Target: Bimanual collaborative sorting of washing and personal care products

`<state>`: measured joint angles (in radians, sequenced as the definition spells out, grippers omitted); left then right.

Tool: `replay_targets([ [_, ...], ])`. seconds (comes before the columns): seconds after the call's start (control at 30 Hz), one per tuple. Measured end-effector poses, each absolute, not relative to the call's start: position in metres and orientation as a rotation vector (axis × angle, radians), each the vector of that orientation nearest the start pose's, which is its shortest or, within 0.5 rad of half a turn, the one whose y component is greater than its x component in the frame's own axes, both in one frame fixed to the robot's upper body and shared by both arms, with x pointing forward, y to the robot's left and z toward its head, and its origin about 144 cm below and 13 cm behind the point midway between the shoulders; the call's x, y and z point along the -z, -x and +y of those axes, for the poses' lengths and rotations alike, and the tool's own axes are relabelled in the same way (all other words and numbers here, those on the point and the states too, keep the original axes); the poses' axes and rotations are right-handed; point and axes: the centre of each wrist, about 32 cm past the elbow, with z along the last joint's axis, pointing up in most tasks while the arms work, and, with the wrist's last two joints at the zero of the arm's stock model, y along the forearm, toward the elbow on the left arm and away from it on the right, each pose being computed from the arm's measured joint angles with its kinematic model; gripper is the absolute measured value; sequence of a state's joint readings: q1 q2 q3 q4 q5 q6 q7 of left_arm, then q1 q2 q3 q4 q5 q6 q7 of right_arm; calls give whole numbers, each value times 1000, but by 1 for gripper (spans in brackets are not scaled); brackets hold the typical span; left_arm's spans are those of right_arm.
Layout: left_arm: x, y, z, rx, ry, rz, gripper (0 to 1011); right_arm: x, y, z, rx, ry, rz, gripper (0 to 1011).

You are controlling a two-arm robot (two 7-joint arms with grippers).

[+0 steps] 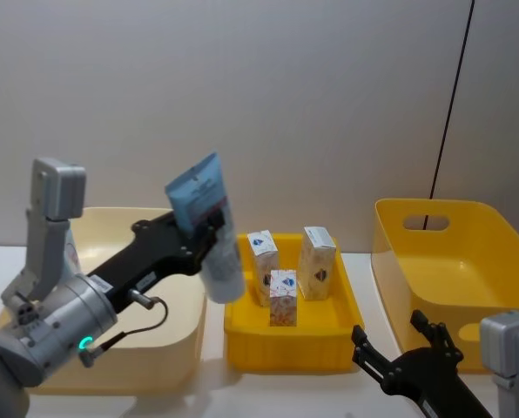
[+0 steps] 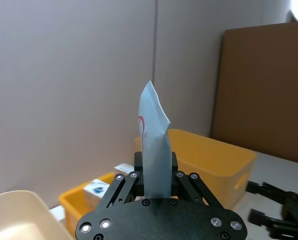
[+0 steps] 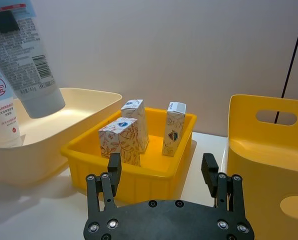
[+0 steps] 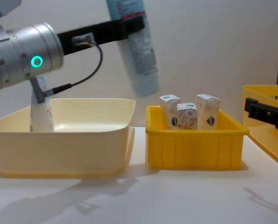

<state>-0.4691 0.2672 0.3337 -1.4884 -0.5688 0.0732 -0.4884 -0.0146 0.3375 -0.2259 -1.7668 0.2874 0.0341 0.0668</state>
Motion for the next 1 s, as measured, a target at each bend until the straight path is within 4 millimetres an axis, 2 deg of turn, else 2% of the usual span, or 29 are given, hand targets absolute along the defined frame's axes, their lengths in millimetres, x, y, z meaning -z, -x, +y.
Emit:
replay_targets([
  [0.3,-1278,-560,199,-655,239,-25,246,-1189,-443,-237,1229,-26,-75,1000],
  [0.73,-1277,-559,190,-634,202,-23,246,-1190,-443,-238,1215,-30,-71,1000],
  [1.0,-1277,-559,187,-629,190,-23,246,-1197,-443,-243,1143,-35,-49,1000],
])
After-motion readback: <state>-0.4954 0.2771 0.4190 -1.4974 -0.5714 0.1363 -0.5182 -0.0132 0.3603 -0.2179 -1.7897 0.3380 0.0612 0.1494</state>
